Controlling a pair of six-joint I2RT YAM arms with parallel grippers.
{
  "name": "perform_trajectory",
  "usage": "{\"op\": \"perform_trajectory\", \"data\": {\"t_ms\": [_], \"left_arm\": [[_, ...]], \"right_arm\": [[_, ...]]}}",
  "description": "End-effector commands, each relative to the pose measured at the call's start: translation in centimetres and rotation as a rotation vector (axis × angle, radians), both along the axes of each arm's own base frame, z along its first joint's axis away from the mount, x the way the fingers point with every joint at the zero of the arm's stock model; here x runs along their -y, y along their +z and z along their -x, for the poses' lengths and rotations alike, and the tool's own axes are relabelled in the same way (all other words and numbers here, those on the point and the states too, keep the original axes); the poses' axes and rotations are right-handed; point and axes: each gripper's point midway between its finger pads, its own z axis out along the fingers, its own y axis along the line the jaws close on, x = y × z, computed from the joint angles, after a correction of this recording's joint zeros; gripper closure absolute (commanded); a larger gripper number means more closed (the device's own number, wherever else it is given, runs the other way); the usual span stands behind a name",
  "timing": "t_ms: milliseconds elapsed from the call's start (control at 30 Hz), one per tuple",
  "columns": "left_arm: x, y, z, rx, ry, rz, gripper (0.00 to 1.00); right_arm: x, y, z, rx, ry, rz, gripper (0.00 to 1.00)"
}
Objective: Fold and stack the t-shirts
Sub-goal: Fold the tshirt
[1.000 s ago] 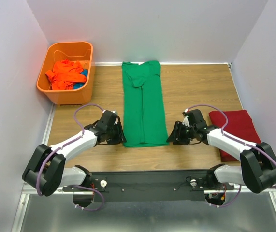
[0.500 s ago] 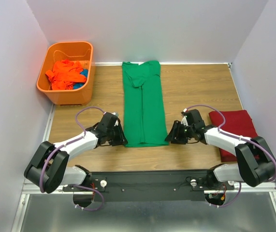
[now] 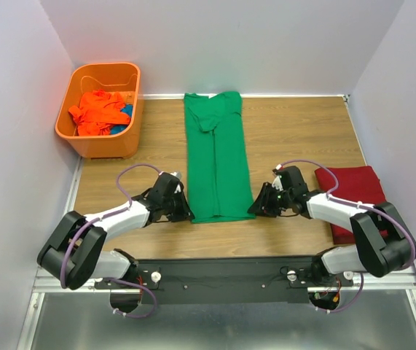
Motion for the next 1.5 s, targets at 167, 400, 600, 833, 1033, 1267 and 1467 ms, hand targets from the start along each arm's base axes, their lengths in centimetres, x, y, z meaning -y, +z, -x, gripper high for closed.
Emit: {"op": "perform_trajectory", "data": {"t_ms": [167,400,600,833,1033,1267,1467], "left_arm": [[-0.2,-1.3,2.4,-0.063,-0.013,-0.017,0.99],[0.6,-1.1,3.8,-0.064,-0.038,-0.008,1.00],[1.1,-0.6,5.5,-0.062,-0.051,0.014,1.00],[2.3,1.8,4.4,0.025,-0.067,0.048,1.00],[3.9,4.3,-0.1,0.143,-0.086,0.025,1.00],[4.3,6.9,-6.7,0.223,-0.033,0.024,1.00],[3.8,7.7,-11.6,0.256,0.023,0.013,1.00]], "right_arm": [[0.7,-1.3,1.7,-0.049,-0.002,0.007,0.78],[1.1,-0.7,3.3,-0.030,0.000,-0.018,0.90],[2.0,0.7,4.6,0.017,-0.013,-0.009,0.92],[2.0,3.5,3.9,0.096,-0.024,-0.016,0.93],[1.3,5.5,-1.6,0.178,-0.016,0.079,0.93],[-0.4,8.1,-9.2,0.272,-0.040,0.145,0.93],[-2.3,7.8,-15.5,0.303,-0.052,0.180,0.94]]}}
